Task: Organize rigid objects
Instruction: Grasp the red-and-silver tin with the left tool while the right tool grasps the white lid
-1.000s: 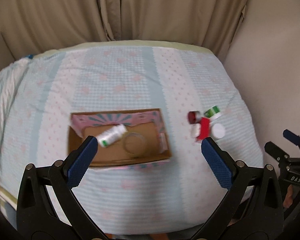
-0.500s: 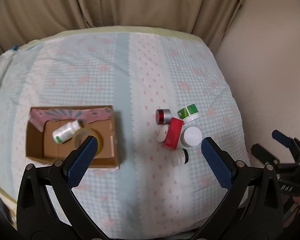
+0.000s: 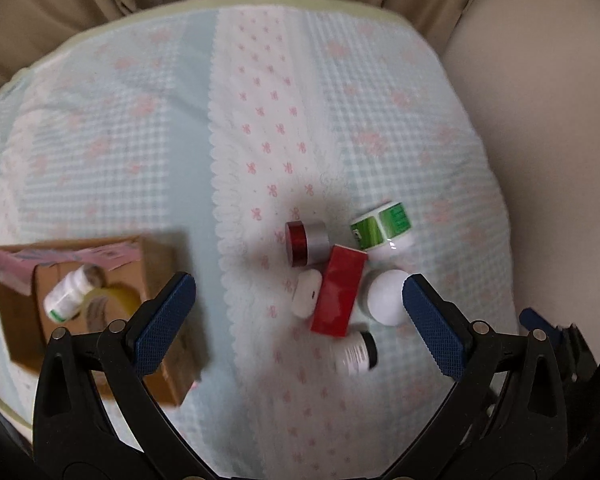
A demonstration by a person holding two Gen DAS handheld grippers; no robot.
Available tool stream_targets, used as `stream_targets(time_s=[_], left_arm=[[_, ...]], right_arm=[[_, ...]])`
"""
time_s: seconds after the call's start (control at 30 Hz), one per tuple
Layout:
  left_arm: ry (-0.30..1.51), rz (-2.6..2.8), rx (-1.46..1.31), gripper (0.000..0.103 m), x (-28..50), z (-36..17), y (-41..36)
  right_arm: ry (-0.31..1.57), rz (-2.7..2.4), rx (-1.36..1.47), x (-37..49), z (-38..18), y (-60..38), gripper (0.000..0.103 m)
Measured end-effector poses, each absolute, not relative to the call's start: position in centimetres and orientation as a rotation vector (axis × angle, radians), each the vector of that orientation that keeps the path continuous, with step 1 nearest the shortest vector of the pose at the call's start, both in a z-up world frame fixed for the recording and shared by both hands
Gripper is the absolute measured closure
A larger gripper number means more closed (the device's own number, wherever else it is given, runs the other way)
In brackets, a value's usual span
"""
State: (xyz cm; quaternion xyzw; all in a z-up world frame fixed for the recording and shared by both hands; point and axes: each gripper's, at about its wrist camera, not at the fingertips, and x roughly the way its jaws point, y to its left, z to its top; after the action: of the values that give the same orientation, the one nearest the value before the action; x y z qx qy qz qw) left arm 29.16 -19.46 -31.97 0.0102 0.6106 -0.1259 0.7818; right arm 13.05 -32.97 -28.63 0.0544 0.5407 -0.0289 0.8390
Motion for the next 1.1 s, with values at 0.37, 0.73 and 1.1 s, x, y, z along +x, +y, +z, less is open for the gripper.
stream_targets(time_s=[0.37, 0.73, 1.1], left_arm=[[1.479, -0.253, 0.057, 0.006, 33.8, -43.8, -22.3], [1.582, -0.233, 0.086, 0.037, 36.3, -48.6, -23.6], [1.619, -0.269, 0.088, 0.062, 36.3, -51.0, -24.3]], right_arm=[[1.248, -0.104, 0.050, 15.5, -39.0, -32.7, 0.000], [1.296, -0.103, -0.017, 17.9, -42.8, -32.1, 0.004], [1.336, -0.008, -0.033, 19.8, -45.0, -31.7, 0.035]])
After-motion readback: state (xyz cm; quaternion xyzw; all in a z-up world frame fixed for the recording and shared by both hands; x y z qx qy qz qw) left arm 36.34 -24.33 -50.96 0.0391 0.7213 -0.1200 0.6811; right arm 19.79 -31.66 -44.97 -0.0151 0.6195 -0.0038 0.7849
